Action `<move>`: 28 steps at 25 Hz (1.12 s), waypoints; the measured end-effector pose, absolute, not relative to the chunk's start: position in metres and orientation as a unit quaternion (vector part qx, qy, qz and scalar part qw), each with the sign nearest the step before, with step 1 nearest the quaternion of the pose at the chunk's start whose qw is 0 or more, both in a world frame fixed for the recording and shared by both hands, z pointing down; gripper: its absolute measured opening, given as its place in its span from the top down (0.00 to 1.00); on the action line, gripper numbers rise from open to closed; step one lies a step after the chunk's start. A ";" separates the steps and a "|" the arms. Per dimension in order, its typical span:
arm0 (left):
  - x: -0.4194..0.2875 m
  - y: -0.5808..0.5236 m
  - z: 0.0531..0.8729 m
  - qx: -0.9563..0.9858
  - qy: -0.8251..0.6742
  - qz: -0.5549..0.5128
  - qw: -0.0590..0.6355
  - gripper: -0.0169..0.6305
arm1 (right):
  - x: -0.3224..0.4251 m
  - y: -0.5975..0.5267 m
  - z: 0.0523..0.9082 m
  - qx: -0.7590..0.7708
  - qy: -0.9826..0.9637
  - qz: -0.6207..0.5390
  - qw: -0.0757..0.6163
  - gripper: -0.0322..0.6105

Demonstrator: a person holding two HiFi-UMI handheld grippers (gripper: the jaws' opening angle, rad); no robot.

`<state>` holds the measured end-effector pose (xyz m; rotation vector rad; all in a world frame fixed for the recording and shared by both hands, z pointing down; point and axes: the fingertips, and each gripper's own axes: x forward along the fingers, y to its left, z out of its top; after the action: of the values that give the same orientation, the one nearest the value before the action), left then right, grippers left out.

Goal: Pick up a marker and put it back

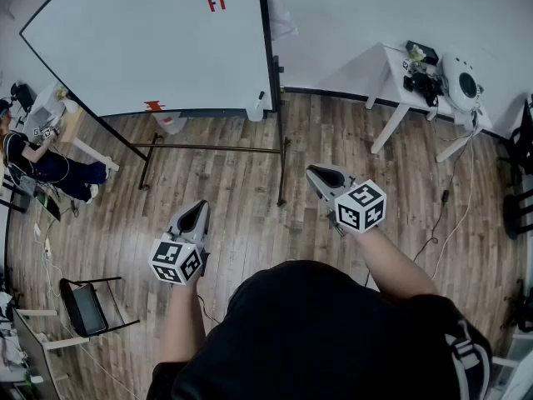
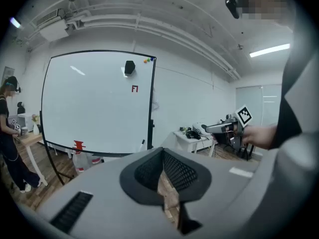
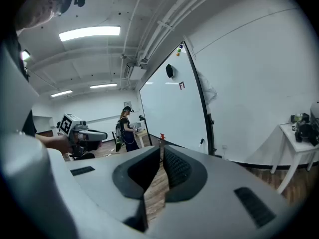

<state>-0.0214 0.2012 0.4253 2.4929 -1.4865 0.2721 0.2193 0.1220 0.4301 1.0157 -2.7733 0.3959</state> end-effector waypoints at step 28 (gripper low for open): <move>-0.016 0.192 0.423 0.834 -0.533 0.087 0.113 0.95 | 0.235 0.098 0.444 0.340 -0.926 0.134 0.097 0.95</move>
<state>-0.0157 0.1918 0.4235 2.4455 -1.5647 0.2560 0.2351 0.0983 0.4443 1.0060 -2.7420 0.3968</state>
